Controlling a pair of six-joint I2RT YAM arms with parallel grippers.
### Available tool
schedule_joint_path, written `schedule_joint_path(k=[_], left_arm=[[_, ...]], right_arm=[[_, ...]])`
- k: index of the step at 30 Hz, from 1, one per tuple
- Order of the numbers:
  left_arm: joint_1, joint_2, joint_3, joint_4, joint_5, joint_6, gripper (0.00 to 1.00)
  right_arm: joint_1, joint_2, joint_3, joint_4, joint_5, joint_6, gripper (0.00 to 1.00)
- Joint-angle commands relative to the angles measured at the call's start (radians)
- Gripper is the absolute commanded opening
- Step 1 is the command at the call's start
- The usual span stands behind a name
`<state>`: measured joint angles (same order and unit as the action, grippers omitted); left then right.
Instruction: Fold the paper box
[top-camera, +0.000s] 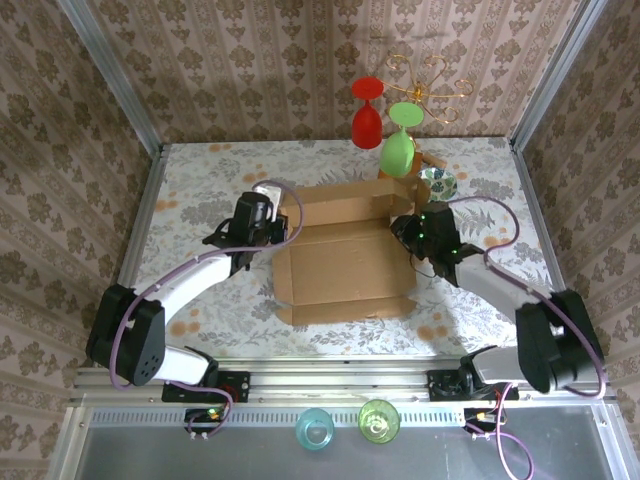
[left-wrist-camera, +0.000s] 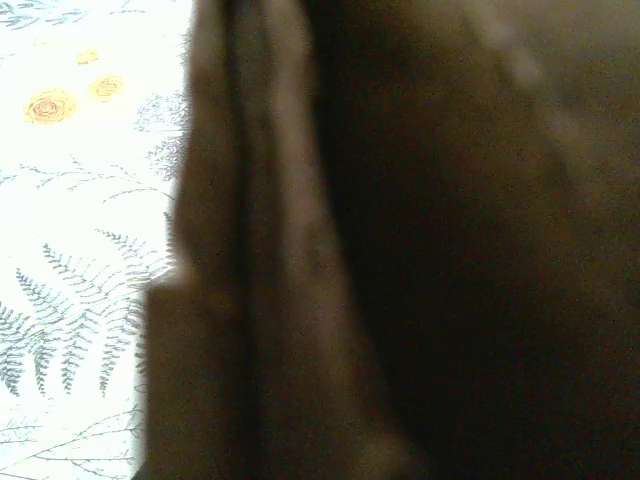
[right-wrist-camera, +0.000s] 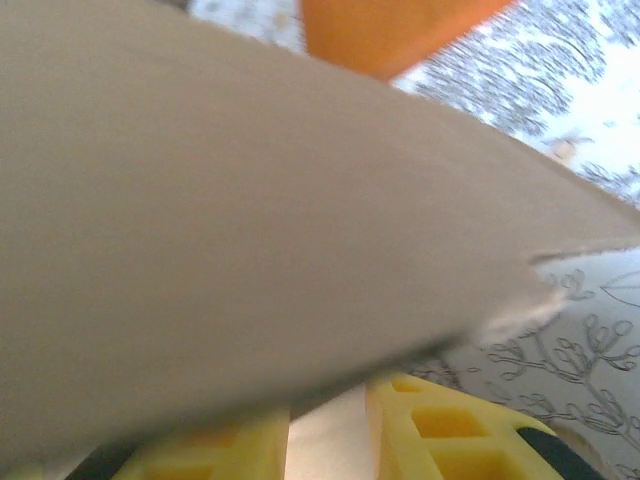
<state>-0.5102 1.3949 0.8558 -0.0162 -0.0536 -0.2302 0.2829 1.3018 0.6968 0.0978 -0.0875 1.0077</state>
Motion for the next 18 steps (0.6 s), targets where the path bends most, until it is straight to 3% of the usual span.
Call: schedule_joint_path(k=[1, 4, 10, 13, 18], left_arm=[[0.047, 0.001, 0.041, -0.008, 0.066, 0.056, 0.0], [0.108, 0.011, 0.067, -0.039, 0.119, 0.111, 0.0], [0.174, 0.019, 0.094, -0.097, 0.238, 0.222, 0.0], [0.201, 0.018, 0.093, -0.122, 0.311, 0.277, 0.0], [0.248, 0.019, 0.087, -0.137, 0.391, 0.322, 0.0]], right_arm=[[-0.032, -0.112, 0.046, -0.084, -0.067, -0.162, 0.29], [-0.078, -0.22, 0.017, -0.106, -0.147, -0.25, 0.32], [-0.226, -0.403, -0.049, -0.124, -0.141, -0.384, 0.32], [-0.281, -0.377, -0.075, -0.048, -0.148, -0.468, 0.32], [-0.293, -0.197, -0.041, 0.054, -0.243, -0.652, 0.32]])
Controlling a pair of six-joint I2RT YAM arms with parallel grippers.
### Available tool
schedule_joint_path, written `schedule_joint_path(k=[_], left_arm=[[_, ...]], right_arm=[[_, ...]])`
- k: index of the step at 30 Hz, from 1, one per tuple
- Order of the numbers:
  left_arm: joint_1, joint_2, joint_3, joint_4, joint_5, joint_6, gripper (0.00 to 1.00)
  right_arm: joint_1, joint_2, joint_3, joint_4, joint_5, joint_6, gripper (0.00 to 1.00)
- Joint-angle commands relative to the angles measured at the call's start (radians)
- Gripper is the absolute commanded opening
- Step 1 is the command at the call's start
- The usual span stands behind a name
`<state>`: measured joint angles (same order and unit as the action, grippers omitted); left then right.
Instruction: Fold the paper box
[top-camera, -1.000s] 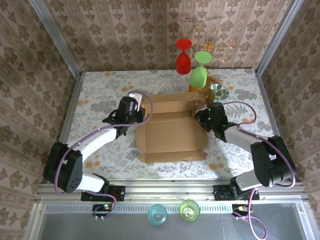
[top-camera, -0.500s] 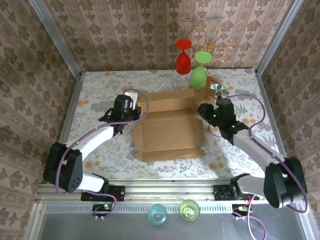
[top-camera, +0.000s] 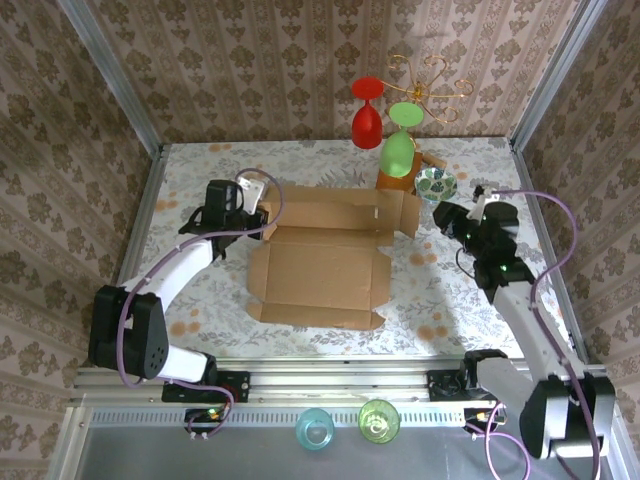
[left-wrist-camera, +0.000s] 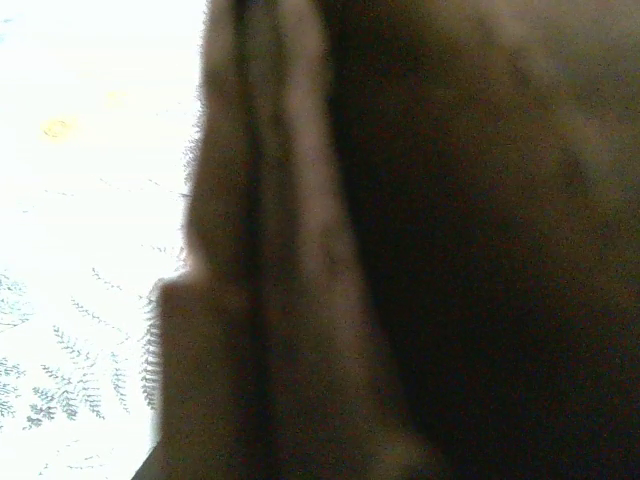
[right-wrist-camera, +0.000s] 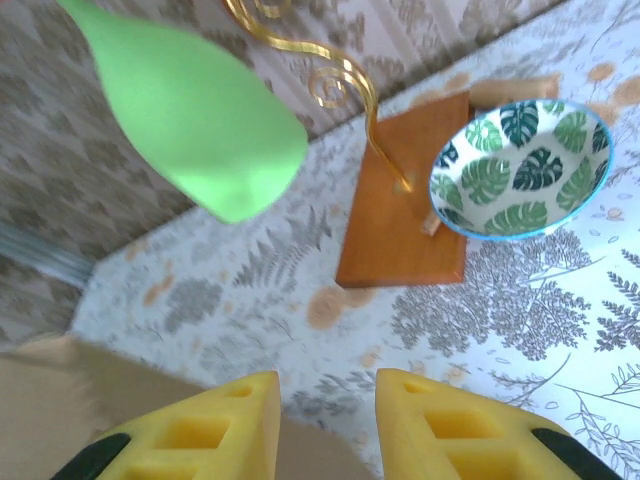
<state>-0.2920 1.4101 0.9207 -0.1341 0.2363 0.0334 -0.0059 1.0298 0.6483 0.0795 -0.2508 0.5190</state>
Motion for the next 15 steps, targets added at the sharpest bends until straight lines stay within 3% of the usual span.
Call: schedule_joint_path(k=[1, 6, 15], left_arm=[[0.04, 0.008, 0.024, -0.017, 0.115, 0.059, 0.0], [0.061, 0.046, 0.049, -0.016, 0.155, 0.065, 0.0], [0.06, 0.075, 0.058, 0.001, 0.164, 0.046, 0.0]], right_arm=[[-0.003, 0.106, 0.012, 0.091, -0.104, -0.191, 0.32], [0.004, 0.229, 0.046, 0.139, -0.237, -0.31, 0.39], [0.089, 0.301, 0.091, 0.153, -0.244, -0.411, 0.39]])
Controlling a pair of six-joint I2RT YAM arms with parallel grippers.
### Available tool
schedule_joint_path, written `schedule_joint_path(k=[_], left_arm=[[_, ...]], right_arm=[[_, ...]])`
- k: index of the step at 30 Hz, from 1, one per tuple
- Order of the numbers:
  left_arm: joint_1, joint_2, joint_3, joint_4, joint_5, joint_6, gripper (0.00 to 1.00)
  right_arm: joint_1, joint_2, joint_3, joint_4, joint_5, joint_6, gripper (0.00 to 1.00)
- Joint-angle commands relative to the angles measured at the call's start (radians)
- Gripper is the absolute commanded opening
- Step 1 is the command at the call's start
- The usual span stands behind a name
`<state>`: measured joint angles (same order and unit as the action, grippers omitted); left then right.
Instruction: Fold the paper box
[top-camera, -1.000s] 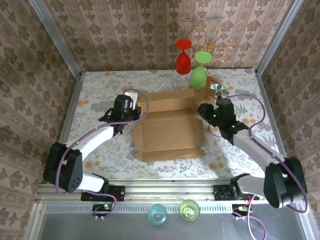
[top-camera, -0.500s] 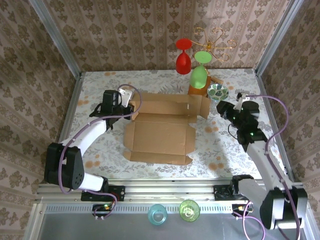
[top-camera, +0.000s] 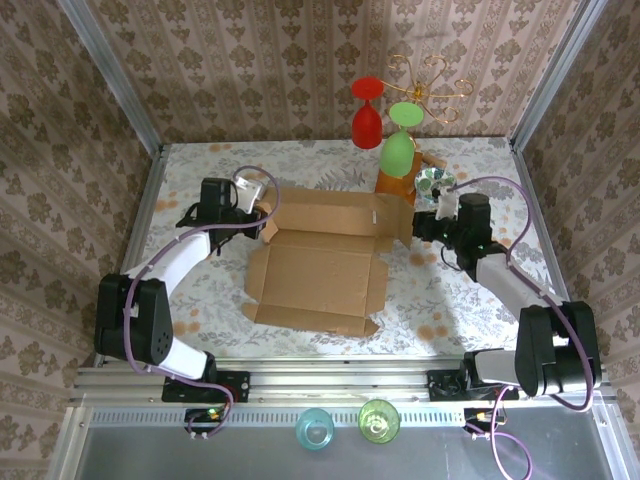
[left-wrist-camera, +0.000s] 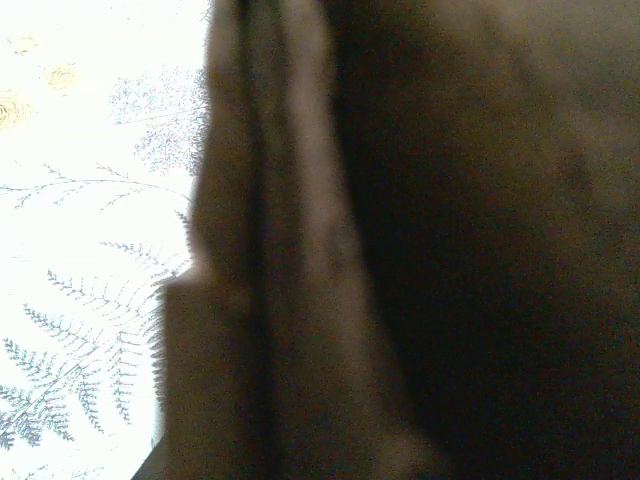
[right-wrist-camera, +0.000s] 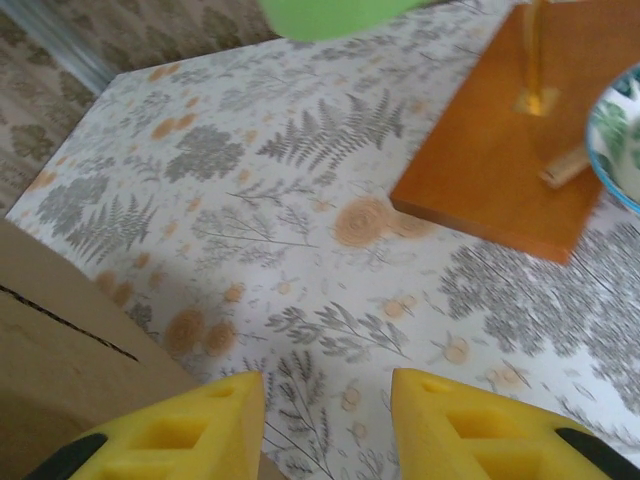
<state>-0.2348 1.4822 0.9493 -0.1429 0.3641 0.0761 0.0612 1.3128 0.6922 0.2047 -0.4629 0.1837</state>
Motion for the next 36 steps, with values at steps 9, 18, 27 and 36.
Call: schedule_joint_path(k=[9, 18, 27, 36], left_arm=[[-0.004, 0.019, 0.039, 0.026, 0.002, -0.058, 0.0], [-0.041, 0.035, 0.044, 0.025, -0.032, -0.076, 0.0], [-0.063, 0.029, 0.033, 0.033, -0.063, -0.084, 0.0], [-0.066, 0.016, 0.001, 0.032, -0.076, -0.073, 0.0]], right_arm=[[0.098, -0.051, -0.005, -0.021, 0.07, -0.115, 0.38], [0.168, -0.078, -0.023, -0.003, 0.148, -0.118, 0.36], [0.183, -0.08, -0.012, -0.019, 0.208, -0.115, 0.35], [0.108, 0.024, -0.014, 0.089, 0.011, 0.046, 0.24]])
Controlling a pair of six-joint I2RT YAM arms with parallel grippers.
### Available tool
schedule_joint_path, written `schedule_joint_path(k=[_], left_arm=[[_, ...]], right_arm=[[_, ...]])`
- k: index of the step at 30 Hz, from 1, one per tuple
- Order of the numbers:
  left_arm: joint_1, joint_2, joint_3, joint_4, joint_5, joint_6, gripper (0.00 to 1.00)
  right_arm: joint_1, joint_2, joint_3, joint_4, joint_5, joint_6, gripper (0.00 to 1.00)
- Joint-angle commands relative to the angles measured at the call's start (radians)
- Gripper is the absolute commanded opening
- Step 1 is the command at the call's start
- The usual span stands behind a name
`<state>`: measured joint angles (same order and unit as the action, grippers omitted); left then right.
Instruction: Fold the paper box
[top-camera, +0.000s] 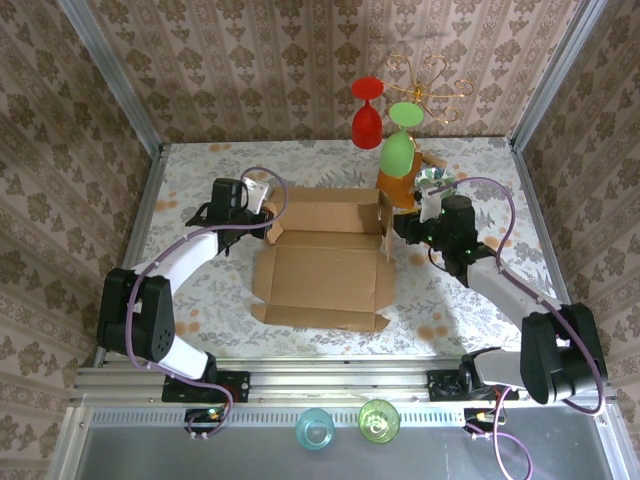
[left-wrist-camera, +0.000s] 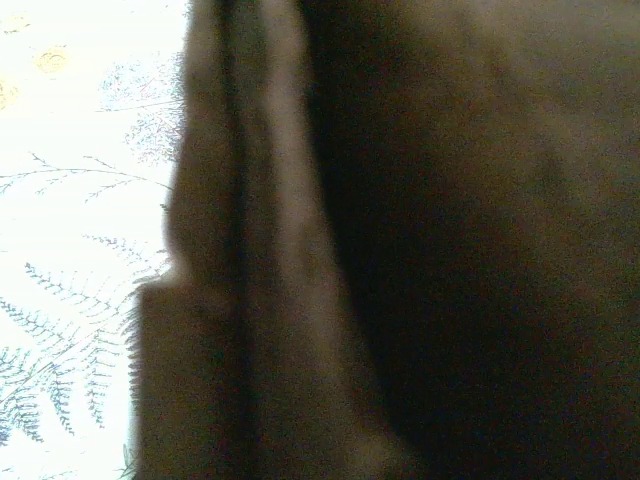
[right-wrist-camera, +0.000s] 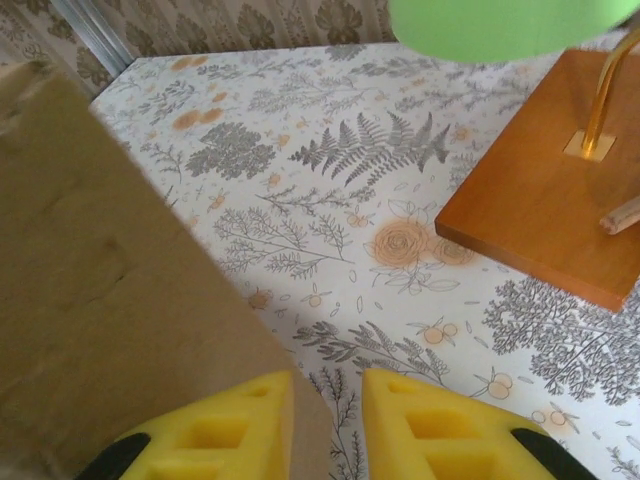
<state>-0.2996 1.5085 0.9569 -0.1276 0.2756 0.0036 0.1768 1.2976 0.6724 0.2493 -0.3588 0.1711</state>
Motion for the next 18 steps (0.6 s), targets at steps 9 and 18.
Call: schedule_joint_path(k=[9, 18], left_arm=[[-0.001, -0.012, -0.015, 0.012, 0.007, -0.007, 0.0], [0.0, 0.01, 0.009, -0.029, -0.063, -0.02, 0.0]], right_arm=[[0.02, 0.055, -0.006, 0.048, -0.034, 0.03, 0.25], [0.039, -0.053, -0.029, -0.078, -0.033, -0.108, 0.26]])
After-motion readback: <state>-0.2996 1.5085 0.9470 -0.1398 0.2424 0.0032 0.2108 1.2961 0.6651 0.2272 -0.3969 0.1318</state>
